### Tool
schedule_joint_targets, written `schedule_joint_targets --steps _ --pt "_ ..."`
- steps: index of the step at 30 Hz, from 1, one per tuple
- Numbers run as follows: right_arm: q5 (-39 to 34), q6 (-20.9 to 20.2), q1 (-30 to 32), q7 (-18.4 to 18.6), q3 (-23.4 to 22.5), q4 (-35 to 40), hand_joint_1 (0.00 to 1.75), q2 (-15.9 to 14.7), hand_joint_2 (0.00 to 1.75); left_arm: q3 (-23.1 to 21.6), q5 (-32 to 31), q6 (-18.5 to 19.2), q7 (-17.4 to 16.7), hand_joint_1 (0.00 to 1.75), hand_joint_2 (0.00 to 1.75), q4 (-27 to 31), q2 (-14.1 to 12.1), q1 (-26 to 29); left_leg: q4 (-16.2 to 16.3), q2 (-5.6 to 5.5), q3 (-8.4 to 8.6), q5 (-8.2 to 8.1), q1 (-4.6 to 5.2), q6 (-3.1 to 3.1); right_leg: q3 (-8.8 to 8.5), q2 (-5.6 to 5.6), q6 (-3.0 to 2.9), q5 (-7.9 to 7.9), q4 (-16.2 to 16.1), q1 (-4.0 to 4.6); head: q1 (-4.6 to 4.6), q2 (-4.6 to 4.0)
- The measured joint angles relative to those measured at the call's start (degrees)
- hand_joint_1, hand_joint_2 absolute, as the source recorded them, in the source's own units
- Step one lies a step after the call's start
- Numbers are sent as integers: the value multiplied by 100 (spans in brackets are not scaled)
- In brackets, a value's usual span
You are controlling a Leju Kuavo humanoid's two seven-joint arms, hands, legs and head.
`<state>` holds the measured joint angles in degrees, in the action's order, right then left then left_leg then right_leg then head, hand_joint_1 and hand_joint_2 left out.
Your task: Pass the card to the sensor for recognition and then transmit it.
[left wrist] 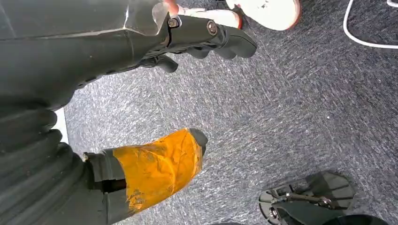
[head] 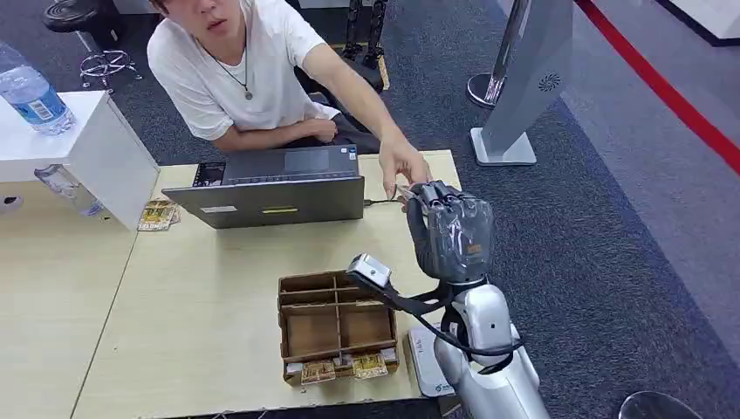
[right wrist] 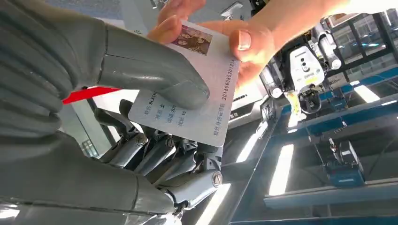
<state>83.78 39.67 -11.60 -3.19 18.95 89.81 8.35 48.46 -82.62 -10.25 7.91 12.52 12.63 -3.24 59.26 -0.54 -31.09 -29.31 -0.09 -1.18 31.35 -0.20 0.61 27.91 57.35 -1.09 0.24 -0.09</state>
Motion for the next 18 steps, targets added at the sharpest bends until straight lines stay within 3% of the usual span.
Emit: schedule_joint_targets --steps 18 --pt "0 0 -4 0 13 -9 175 0 175 0 0 0 0 0 175 0 0 0 0 0 0 0 0 0 0 0 0 0 0 0 0 0"
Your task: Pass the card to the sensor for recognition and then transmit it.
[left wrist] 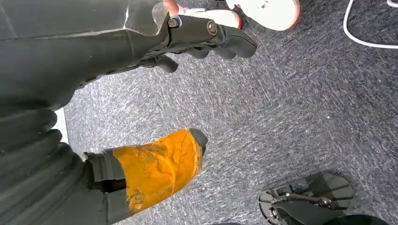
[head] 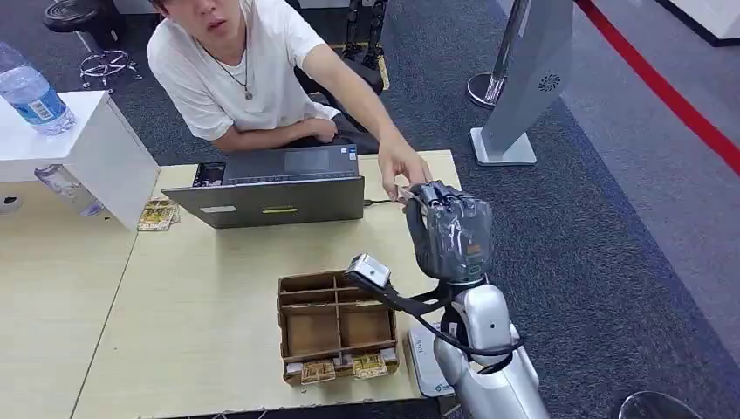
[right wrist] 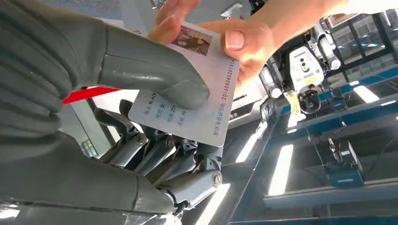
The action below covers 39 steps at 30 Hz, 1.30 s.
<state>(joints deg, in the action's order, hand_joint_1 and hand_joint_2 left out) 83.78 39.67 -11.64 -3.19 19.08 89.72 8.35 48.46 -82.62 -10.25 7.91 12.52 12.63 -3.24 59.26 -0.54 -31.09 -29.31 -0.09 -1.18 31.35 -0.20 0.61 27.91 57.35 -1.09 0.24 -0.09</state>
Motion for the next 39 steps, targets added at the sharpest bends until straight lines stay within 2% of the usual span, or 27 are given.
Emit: schedule_joint_targets --steps 22,30,39 --pt "-2 0 0 0 26 0 175 0 175 0 0 0 0 0 175 0 0 0 0 0 0 0 0 0 0 0 0 0 0 0 -2 0" --pt "-264 0 7 -275 26 146 175 0 175 0 57 -131 317 0 175 0 30 0 0 1 1 0 0 0 1 -1 0 0 0 0 -2 0" --pt "-415 0 187 -789 -129 343 175 35 175 125 606 -411 1156 0 175 0 59 -5 0 0 -1 0 0 0 2 0 0 0 0 0 -2 0"
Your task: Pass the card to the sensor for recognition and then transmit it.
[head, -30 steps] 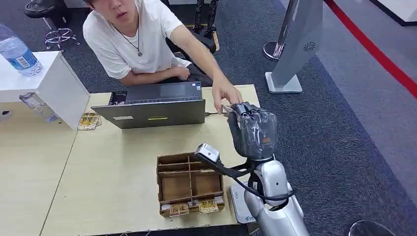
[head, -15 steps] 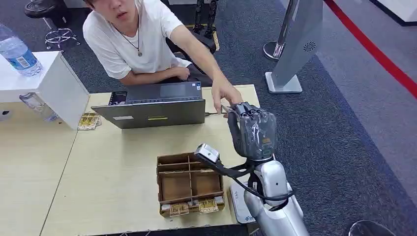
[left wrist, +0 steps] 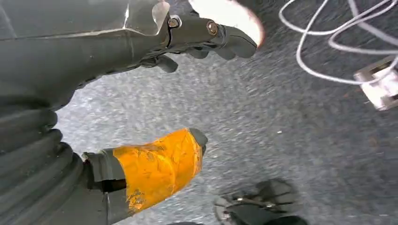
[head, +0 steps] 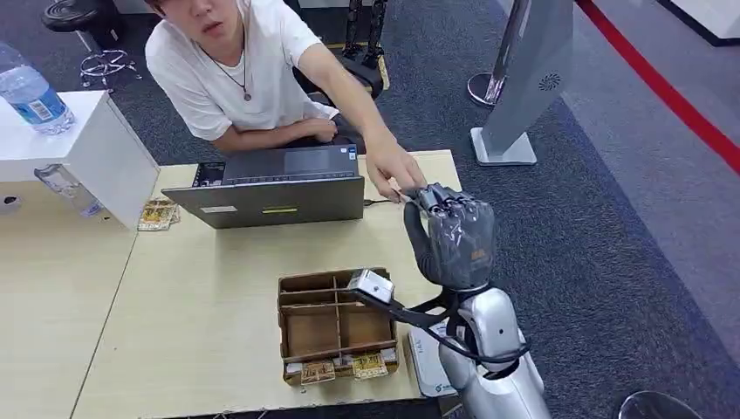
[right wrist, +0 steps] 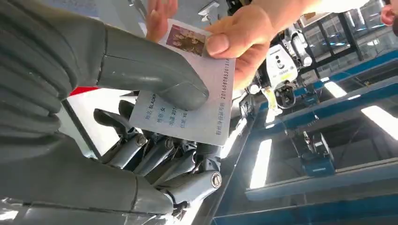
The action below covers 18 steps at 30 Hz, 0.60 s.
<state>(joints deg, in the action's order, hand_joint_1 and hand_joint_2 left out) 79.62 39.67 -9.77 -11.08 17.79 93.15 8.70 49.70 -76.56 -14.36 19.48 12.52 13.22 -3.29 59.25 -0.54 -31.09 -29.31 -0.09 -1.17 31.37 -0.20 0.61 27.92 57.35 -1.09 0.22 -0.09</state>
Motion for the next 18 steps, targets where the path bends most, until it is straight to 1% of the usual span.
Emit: schedule_joint_targets --steps 5,15,18 --pt "-35 0 25 -190 -125 17 175 94 175 48 13 -79 44 0 175 0 2 -5 0 0 0 0 0 0 0 0 0 0 0 0 2 0" --pt "-44 0 27 -212 -197 6 175 125 175 83 11 -74 48 0 175 0 -4 -11 0 0 -1 0 0 0 0 0 0 0 0 0 0 0" --pt "-17 0 30 -212 -205 6 175 125 175 89 17 -74 94 0 175 0 -4 -12 0 -1 -2 0 0 0 1 0 0 0 0 0 2 0"
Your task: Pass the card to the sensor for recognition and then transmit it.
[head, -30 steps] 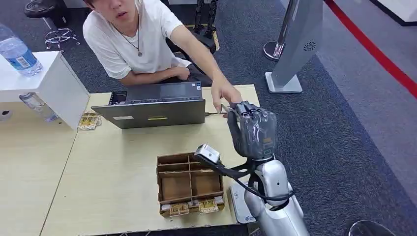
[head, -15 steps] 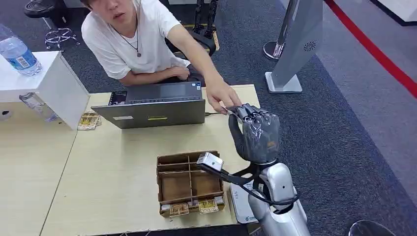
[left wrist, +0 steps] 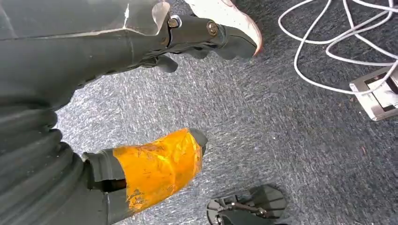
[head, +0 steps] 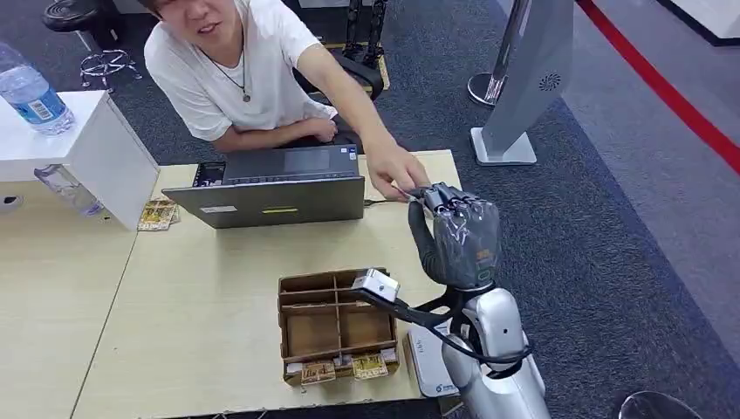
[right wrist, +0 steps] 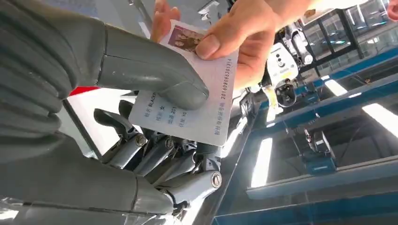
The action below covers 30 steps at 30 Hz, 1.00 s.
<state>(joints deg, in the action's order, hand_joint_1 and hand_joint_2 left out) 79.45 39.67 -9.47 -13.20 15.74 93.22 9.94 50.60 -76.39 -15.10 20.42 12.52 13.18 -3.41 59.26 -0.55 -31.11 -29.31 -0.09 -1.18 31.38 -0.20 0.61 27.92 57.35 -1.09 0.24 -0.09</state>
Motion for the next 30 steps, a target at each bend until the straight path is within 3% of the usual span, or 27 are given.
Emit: schedule_joint_targets --steps 3,7,10,11,18,19,30 --pt "81 -2 -22 -46 -26 -77 175 103 175 140 -324 -206 203 0 175 -68 11 6 0 2 -6 0 0 0 11 -3 0 0 2 0 0 0" --pt "-225 -2 16 -275 -46 -87 175 131 175 424 -540 -48 166 0 175 -79 9 -33 0 -11 -13 1 0 0 11 9 0 0 2 0 0 0" --pt "-127 -2 32 -177 -68 -87 175 142 175 531 -540 -33 164 0 175 -79 7 -69 0 -11 -15 0 0 0 11 9 0 1 2 0 0 0" --pt "-77 -2 32 -116 -70 -87 0 142 0 553 -540 -33 164 0 175 -79 7 -76 0 -11 -16 0 0 0 11 9 0 1 2 0 -2 0" --pt "17 0 31 7 -76 -72 0 142 0 617 -625 -6 92 0 175 -79 7 -98 0 -8 -15 0 0 0 13 5 1 1 1 0 0 0" --pt "35 0 31 37 -76 -72 0 142 0 627 -581 24 149 0 0 -79 7 -100 0 -7 -14 0 0 0 13 5 1 1 1 0 0 0" --pt "107 0 33 164 -72 -26 0 142 0 693 -557 52 181 0 0 -79 15 -105 0 -7 -10 6 -1 6 11 4 -2 -2 2 1 0 0"
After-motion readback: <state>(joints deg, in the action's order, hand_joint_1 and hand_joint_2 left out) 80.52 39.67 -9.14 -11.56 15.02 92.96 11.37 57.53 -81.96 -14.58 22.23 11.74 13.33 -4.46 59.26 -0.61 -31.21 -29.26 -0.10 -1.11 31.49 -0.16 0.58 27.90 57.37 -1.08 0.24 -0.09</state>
